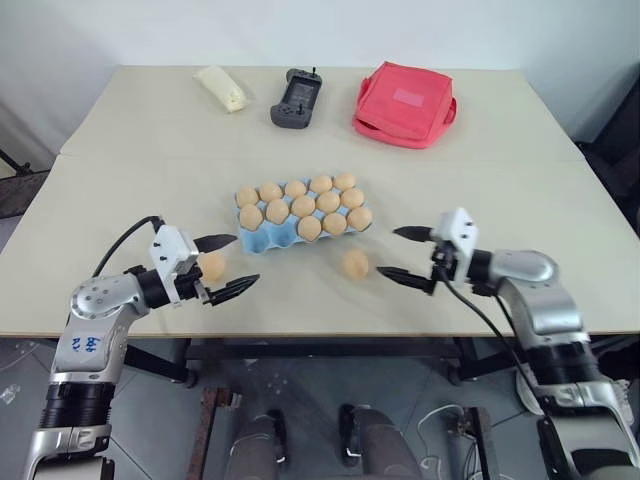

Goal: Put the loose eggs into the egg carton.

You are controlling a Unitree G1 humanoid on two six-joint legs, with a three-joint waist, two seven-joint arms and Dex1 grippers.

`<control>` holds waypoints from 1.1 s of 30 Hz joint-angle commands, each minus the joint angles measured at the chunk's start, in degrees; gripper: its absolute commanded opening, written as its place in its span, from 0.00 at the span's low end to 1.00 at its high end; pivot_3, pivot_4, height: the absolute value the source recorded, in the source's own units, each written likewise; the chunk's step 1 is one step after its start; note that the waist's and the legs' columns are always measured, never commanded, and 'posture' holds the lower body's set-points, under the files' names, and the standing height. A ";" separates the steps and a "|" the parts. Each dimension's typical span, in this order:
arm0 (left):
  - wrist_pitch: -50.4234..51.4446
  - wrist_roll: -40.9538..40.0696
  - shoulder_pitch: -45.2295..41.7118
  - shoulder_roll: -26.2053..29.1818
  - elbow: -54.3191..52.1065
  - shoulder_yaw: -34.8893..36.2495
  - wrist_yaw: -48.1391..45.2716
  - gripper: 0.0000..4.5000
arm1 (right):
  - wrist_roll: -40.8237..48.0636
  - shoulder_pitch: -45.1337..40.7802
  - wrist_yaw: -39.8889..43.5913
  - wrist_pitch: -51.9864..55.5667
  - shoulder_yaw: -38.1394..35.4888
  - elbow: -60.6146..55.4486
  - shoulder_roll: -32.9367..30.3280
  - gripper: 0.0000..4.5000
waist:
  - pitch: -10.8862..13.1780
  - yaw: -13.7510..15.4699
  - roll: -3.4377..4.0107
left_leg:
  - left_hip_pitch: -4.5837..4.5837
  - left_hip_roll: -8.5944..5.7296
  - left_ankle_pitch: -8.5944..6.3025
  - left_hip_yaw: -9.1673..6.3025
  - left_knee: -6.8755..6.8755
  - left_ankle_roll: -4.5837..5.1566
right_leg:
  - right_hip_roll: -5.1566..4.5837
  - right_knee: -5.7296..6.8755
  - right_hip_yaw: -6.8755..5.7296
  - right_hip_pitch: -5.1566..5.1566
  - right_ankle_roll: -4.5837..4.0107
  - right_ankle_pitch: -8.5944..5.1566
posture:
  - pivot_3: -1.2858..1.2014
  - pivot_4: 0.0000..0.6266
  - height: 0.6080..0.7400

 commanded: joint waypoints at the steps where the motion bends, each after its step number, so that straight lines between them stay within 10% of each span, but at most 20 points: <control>1: -1.19 -0.46 -2.01 -0.72 -0.02 -1.15 -1.49 1.00 | 1.81 3.99 0.76 -4.58 -4.26 -1.52 -2.96 1.00 | 0.00 0.15 0.00 | 0.04 0.00 0.00 0.00 0.00 0.00 | 0.02 0.01 0.00 0.03 0.00 0.00 | 0.52 0.24 1.00; 11: -1.15 0.15 -4.74 -1.71 2.21 -2.72 -2.68 1.00 | 3.30 9.79 1.85 -10.46 -7.57 3.31 -6.55 1.00 | 0.00 0.04 0.00 | 0.09 0.00 0.02 0.01 0.24 0.04 | 0.06 0.05 -0.09 0.14 0.08 0.04 | 0.52 0.24 1.00; 21: -2.24 -0.67 -3.10 -0.28 1.95 -0.55 -3.28 1.00 | 5.57 0.52 1.64 5.06 3.11 -5.02 -1.71 1.00 | 0.00 0.11 0.00 | 0.09 0.09 0.02 -0.07 0.42 0.04 | 0.06 0.18 0.03 0.15 -0.01 0.04 | 0.52 0.24 1.00; 33: -1.60 -1.07 4.96 0.76 -2.82 4.45 0.65 1.00 | -4.76 -11.79 -3.20 -0.01 12.97 13.86 8.70 0.91 | 0.00 0.07 0.00 | -0.01 0.06 0.00 -0.07 0.10 0.01 | -0.03 0.00 -0.01 0.02 -0.05 0.02 | 0.52 0.24 1.00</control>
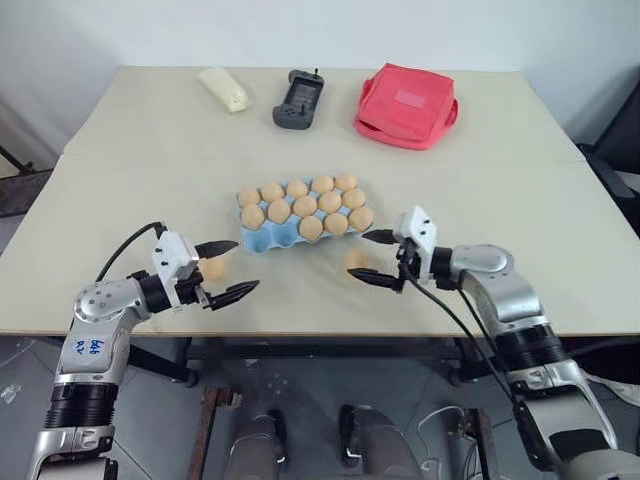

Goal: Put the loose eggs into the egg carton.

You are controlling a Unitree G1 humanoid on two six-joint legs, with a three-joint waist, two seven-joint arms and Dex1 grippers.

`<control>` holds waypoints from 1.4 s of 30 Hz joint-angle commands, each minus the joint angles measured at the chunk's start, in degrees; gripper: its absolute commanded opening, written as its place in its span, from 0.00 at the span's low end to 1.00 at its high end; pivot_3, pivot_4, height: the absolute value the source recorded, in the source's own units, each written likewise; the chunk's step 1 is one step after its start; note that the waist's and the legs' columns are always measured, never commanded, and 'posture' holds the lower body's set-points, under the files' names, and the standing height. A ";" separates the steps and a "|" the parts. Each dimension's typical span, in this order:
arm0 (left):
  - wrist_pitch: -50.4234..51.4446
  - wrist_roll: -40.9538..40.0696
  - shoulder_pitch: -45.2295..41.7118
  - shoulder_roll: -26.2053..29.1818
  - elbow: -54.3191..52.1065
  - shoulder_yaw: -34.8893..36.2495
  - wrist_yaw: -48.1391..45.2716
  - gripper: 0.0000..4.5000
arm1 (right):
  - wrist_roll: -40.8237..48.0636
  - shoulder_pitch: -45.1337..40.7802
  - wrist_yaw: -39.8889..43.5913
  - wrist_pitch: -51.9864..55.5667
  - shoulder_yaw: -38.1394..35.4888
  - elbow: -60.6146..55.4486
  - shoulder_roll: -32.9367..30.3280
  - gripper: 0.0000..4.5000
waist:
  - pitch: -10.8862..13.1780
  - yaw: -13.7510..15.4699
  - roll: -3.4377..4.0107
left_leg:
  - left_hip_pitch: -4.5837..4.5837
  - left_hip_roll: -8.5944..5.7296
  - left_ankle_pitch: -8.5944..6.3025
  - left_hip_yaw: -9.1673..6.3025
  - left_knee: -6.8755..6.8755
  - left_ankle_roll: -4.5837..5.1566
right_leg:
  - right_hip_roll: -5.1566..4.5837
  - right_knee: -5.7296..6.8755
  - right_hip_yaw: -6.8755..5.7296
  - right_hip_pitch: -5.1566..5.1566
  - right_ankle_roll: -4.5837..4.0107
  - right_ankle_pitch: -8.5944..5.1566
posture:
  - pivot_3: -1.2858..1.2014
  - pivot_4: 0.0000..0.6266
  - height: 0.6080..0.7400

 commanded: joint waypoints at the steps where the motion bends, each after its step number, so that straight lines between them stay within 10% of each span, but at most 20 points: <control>1: 0.15 -1.54 2.20 0.91 -4.41 3.01 1.45 1.00 | -2.08 -1.96 -0.25 -4.53 0.67 5.37 1.37 0.86 | 0.00 -0.06 0.00 | -0.01 0.00 0.00 0.01 -0.02 0.00 | 0.00 -0.01 0.01 0.00 0.00 0.00 | 0.52 0.24 1.00; 7: 1.23 -2.25 5.55 1.39 -6.75 5.63 3.16 1.00 | -1.11 -3.24 1.60 -6.48 0.88 5.64 3.71 0.46 | 0.00 -0.22 0.00 | -0.01 0.00 0.00 0.01 -0.03 0.00 | 0.00 0.00 0.00 0.00 0.01 0.01 | 0.52 0.24 1.00; 25: 0.99 -2.51 9.21 1.22 -6.48 8.46 5.70 1.00 | -7.14 -23.52 -9.78 -6.50 3.88 21.12 22.62 0.45 | -0.03 -1.63 -0.03 | -0.14 0.02 -0.01 0.06 -0.38 -0.13 | -0.07 -0.06 -0.05 -0.29 -0.09 -0.02 | 0.52 0.24 1.00; 32: 1.25 -2.61 9.44 1.06 -6.93 8.40 6.22 1.00 | -6.80 -22.81 -8.46 -7.73 2.57 17.78 21.64 0.98 | -0.03 -1.65 -0.05 | -0.82 0.01 0.12 0.13 -0.27 -0.32 | -0.02 0.14 -0.07 -0.97 -0.09 -0.02 | 0.52 0.24 1.00; 42: 2.52 -2.79 4.74 1.21 -6.56 5.16 4.58 1.00 | 2.74 -1.55 7.14 -5.40 -0.44 -11.49 3.59 0.99 | -0.05 -0.31 -0.08 | -0.73 0.01 0.12 0.07 -0.08 -0.16 | -0.02 0.28 -0.14 -0.86 -0.07 -0.01 | 0.52 0.24 1.00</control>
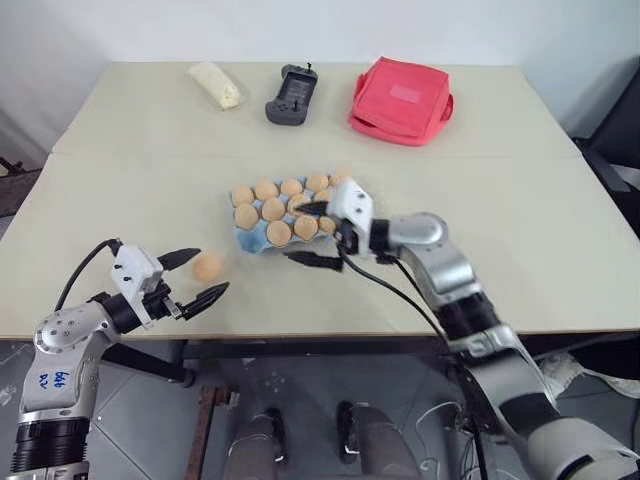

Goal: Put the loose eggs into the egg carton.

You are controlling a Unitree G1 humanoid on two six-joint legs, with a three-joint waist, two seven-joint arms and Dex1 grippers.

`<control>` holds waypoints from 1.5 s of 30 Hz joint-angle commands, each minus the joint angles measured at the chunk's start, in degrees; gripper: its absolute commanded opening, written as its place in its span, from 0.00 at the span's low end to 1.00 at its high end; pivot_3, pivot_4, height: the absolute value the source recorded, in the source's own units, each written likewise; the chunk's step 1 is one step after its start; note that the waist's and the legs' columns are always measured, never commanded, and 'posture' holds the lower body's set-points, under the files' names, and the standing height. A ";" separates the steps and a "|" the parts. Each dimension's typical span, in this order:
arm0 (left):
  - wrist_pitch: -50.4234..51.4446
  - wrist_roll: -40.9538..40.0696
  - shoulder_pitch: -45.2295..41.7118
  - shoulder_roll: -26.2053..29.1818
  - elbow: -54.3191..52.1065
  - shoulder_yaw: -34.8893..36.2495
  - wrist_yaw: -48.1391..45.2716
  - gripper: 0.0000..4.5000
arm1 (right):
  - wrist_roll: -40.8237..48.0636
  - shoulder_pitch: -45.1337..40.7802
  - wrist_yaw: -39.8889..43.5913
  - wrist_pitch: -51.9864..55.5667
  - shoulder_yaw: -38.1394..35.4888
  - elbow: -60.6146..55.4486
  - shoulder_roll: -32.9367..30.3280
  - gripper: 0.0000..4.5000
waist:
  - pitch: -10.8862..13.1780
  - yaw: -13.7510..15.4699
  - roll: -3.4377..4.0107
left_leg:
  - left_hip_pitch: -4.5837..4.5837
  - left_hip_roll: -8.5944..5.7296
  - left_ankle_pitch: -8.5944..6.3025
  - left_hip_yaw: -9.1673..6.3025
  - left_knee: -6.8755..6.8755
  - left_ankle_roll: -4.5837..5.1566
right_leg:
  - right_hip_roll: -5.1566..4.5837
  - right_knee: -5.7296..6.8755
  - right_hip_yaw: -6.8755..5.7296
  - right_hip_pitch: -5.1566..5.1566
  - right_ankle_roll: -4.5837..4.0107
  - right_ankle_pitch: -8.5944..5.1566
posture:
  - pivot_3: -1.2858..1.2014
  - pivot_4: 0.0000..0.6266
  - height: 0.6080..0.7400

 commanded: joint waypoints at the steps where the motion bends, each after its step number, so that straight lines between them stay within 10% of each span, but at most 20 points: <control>1: 0.64 -1.05 -2.84 0.13 -1.41 -1.55 -0.91 1.00 | 3.78 4.63 2.81 -1.63 -4.05 -6.80 -4.37 0.99 | 0.00 0.39 0.00 | 0.00 0.00 0.00 0.00 0.05 0.01 | 0.00 0.01 0.00 0.00 0.01 0.01 | 0.52 0.24 1.00; 13: 4.75 0.51 -7.27 1.38 -2.11 -6.24 -1.89 1.00 | 13.63 13.85 7.58 -2.99 -15.93 -4.20 -12.93 0.99 | 0.00 0.46 0.00 | 0.09 0.02 0.03 0.03 0.25 0.05 | 0.08 0.11 0.05 0.06 0.02 0.04 | 0.52 0.24 1.00; 26: 3.52 -3.63 6.50 7.10 3.08 12.65 -2.13 1.00 | 14.82 12.52 9.79 -1.77 -13.40 -7.71 -12.25 0.99 | 0.00 0.65 0.00 | 0.08 0.05 0.01 -0.06 0.31 0.07 | -0.01 0.09 0.01 0.07 -0.01 0.05 | 0.52 0.24 1.00; 45: -3.43 7.08 -13.88 0.12 23.77 -5.38 0.04 0.96 | 14.01 11.97 7.67 -0.76 -11.01 -9.59 -10.85 1.00 | -0.01 0.57 -0.01 | 0.01 0.06 0.02 0.07 0.22 0.13 | 0.05 -0.04 -0.04 0.02 -0.08 0.23 | 0.52 0.24 1.00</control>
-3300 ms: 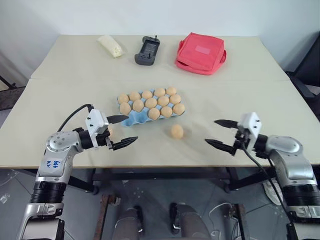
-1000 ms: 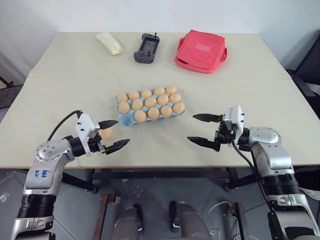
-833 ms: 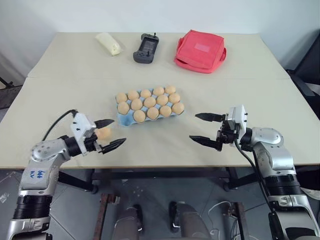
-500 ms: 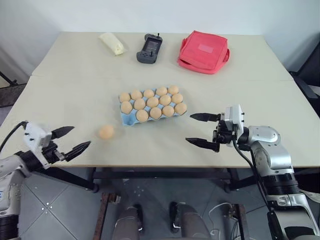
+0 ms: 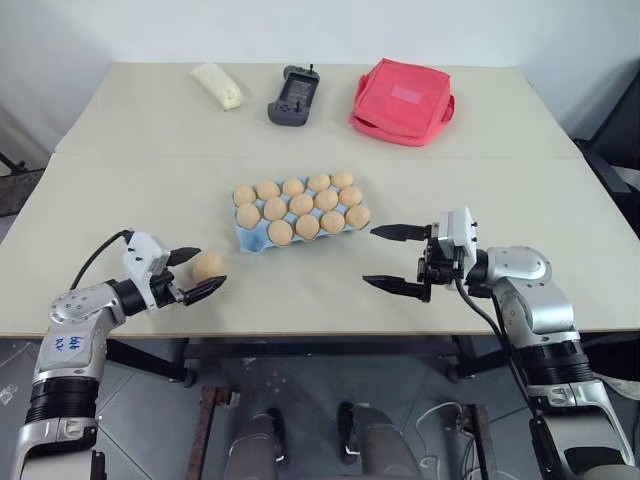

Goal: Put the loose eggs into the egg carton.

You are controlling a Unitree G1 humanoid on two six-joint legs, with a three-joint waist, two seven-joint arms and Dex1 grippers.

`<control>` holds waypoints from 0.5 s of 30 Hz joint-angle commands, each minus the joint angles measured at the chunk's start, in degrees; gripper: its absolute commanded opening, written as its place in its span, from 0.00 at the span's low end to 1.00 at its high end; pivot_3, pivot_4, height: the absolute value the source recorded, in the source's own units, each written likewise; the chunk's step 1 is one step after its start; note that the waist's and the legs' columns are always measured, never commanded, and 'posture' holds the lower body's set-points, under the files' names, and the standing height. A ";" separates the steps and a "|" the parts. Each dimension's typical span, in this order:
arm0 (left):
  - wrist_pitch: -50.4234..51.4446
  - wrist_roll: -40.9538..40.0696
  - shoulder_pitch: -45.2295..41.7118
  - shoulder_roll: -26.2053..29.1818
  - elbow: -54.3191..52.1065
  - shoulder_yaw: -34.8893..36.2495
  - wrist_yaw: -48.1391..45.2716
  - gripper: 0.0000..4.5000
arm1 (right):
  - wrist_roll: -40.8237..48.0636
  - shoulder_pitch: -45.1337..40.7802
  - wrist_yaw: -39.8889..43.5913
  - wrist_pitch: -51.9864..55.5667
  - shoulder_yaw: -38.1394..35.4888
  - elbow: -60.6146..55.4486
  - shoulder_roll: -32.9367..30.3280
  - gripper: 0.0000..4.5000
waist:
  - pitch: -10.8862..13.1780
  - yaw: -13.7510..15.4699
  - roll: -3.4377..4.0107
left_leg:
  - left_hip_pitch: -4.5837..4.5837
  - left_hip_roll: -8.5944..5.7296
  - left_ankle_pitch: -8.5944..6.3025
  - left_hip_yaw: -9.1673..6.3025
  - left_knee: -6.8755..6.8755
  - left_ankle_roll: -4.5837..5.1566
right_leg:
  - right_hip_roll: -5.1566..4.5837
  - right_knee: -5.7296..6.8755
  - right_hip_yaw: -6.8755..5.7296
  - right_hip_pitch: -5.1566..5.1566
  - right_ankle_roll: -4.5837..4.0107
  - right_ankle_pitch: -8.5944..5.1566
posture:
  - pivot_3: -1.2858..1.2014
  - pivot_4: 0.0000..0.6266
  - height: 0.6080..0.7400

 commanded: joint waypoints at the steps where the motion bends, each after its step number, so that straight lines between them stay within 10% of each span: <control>1: -3.13 1.88 -1.56 -1.22 2.46 -0.56 1.94 0.91 | 1.17 0.76 -1.10 0.43 -0.48 -3.48 0.41 1.00 | 0.00 0.09 0.00 | 0.00 0.01 0.00 0.00 0.08 0.00 | 0.01 0.06 -0.01 0.00 0.00 0.00 | 0.52 0.24 1.00; 8: -2.02 -1.51 -1.29 -1.34 -2.33 1.43 0.25 0.47 | 1.11 2.11 -3.27 1.33 -0.55 -5.58 0.48 1.00 | 0.00 0.11 0.00 | -0.03 0.03 -0.03 -0.02 0.53 0.07 | -0.02 0.16 -0.02 0.10 0.11 0.13 | 0.52 0.24 1.00; 15: 2.59 -2.71 -7.91 -5.31 -7.24 -1.36 2.61 0.47 | 1.00 2.93 -4.60 1.37 -0.38 -6.44 0.46 1.00 | 0.00 1.02 0.00 | -0.05 0.03 -0.02 -0.04 0.57 0.09 | -0.03 0.14 0.02 0.13 0.11 0.15 | 0.52 0.24 1.00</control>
